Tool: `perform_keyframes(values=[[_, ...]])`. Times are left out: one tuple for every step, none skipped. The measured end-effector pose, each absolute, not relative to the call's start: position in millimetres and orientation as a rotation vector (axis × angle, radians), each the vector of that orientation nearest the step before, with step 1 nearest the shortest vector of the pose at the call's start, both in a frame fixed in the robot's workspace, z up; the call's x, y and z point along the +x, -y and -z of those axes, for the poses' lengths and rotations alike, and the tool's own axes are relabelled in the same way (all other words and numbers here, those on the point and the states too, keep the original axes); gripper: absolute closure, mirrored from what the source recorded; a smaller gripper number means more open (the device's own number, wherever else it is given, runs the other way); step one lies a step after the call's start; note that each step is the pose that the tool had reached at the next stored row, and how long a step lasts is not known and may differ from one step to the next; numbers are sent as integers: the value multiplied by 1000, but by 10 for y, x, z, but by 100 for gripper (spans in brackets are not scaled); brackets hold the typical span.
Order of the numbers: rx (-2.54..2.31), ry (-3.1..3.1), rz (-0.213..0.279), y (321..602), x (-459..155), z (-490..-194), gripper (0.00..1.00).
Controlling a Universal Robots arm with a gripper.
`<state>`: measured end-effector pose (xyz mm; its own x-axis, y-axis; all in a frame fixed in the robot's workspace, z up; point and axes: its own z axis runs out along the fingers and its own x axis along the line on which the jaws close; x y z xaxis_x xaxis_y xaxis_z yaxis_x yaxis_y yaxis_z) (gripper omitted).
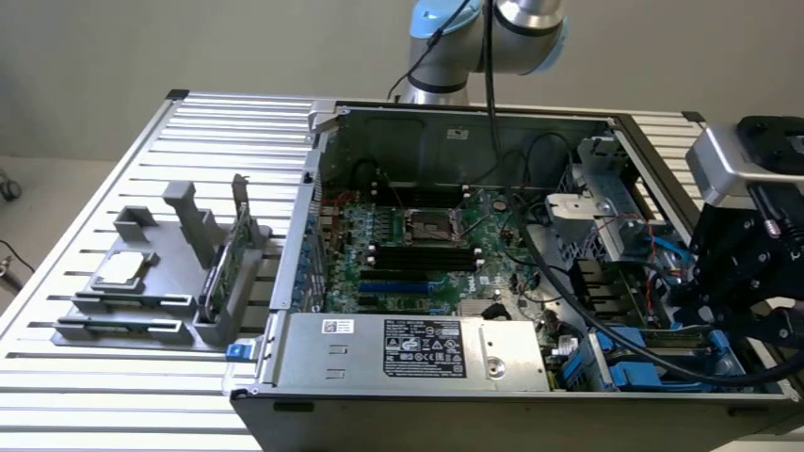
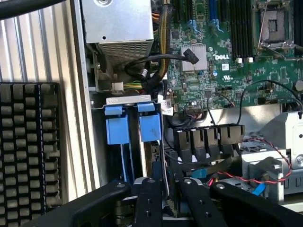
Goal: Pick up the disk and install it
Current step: 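Insert the first disk wire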
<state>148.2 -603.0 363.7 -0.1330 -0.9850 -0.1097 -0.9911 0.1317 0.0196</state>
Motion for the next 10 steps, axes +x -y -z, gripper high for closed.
perform_keyframes(values=[[-2001,-2326,-133,6030,1482,-3637,78],[-1982,-2341,-132,6030,1482,-3637,78],[-1963,-2356,-131,6030,1481,-3637,78],[-1944,-2371,-130,6030,1482,-3637,78],[-1923,-2387,-129,6030,1482,-3637,78],[-1904,-2402,-128,6030,1482,-3637,78],[-1884,-2417,-127,6030,1481,-3637,78],[-1865,-2431,-127,6030,1481,-3637,78],[-1845,-2445,-126,6030,1482,-3637,78],[-1825,-2460,-125,6030,1482,-3637,78]])
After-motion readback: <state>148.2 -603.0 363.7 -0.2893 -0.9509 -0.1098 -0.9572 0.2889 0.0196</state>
